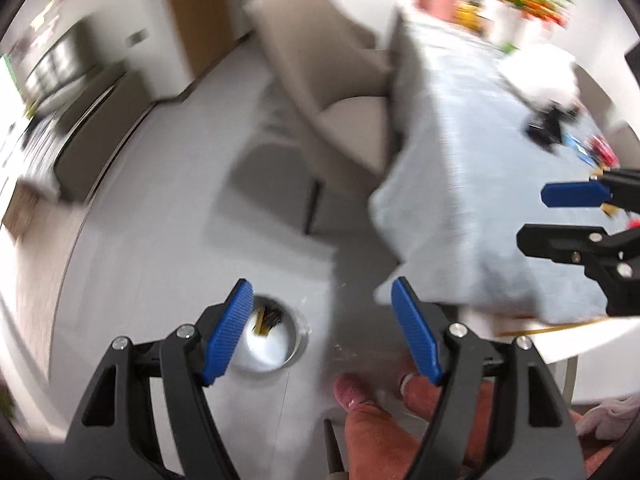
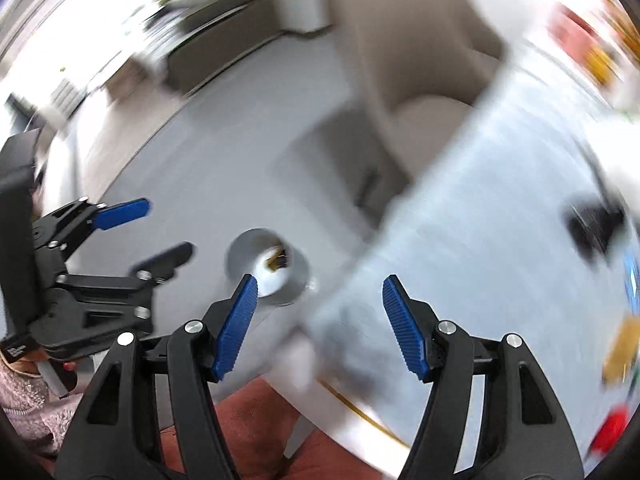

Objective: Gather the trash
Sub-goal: 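Move both open tools back over the table, then grasp the black plastic bag with the left tool while the right tool grasps the ribboned gold box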

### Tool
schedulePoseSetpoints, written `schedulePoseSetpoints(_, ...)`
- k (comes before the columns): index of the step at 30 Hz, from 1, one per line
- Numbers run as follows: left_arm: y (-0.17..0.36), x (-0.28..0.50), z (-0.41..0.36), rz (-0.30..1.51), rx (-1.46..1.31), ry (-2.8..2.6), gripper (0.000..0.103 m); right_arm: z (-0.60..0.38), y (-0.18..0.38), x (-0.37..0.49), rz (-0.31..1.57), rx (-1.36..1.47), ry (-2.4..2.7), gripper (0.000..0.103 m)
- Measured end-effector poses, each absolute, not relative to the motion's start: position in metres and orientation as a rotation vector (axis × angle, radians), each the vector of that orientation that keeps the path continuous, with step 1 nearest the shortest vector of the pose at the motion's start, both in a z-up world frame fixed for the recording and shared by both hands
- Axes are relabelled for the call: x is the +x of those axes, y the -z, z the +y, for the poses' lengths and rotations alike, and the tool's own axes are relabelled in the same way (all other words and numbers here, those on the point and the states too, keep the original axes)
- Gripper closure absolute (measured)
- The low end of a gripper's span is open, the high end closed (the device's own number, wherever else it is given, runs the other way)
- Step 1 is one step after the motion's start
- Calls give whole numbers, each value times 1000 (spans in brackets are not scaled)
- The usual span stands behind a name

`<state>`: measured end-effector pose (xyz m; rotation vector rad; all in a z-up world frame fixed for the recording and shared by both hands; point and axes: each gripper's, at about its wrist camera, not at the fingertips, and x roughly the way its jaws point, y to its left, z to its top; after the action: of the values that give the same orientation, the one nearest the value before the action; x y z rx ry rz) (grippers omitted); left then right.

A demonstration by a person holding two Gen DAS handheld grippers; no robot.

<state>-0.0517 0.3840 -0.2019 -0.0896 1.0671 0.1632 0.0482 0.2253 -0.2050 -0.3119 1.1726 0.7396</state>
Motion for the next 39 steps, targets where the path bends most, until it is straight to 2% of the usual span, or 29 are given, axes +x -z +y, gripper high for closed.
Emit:
schedulePoseSetpoints(10, 172, 23, 225, 995, 69, 106, 31, -9, 182, 83, 1124, -34, -321, 40)
schedulePoseSetpoints(17, 171, 71, 122, 980, 64, 191, 31, -111, 175, 108, 1099, 30, -214, 40)
schedulePoseSetpoints(27, 169, 129, 81, 992, 122, 284, 31, -151, 177, 136, 1105, 119, -153, 40)
schedulePoseSetpoints(39, 209, 227, 83, 1026, 263, 447, 31, -146, 226, 191, 1129, 236, 37, 40)
